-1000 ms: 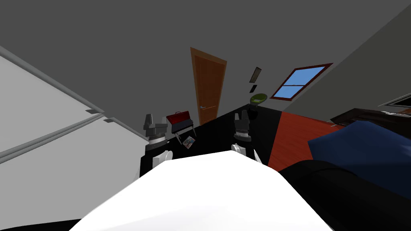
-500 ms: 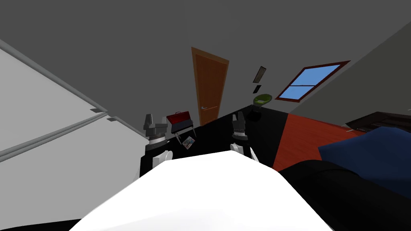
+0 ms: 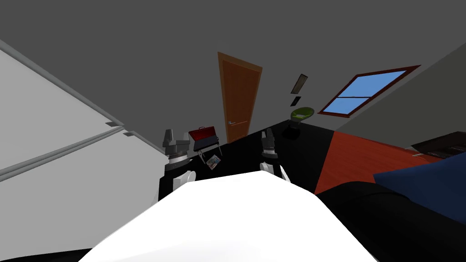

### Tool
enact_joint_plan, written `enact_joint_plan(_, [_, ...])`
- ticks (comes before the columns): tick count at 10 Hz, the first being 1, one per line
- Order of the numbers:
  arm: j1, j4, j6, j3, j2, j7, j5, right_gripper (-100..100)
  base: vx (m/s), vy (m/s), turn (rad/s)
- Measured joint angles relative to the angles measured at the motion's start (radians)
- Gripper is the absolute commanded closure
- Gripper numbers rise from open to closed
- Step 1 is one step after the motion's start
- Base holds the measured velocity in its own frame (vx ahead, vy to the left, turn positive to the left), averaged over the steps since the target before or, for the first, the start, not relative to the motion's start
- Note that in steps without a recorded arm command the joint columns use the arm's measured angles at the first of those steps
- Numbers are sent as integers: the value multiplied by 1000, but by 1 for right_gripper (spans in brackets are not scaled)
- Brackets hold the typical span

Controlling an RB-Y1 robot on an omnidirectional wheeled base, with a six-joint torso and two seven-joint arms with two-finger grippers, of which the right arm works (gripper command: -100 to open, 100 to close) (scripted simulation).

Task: Pull the door open

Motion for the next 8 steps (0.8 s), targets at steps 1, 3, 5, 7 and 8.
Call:
enact_joint_plan(1, [-5,15,-2,-1,-3,-1,-2,-100,46,-74,57])
enact_joint_plan(3, [-24,49,-1,-5,-10,-1,-6,-100,55,-72,67])
enact_joint_plan(5, [-41,93,-12,-8,-16,-1,-10,-100,44,-64,74])
enact_joint_plan(7, [-58,134,-20,-5,-17,3,-10,-100,46,-79,74])
enact_joint_plan(8, [-64,153,-23,-6,-20,3,-12,-100,58,-99,84])
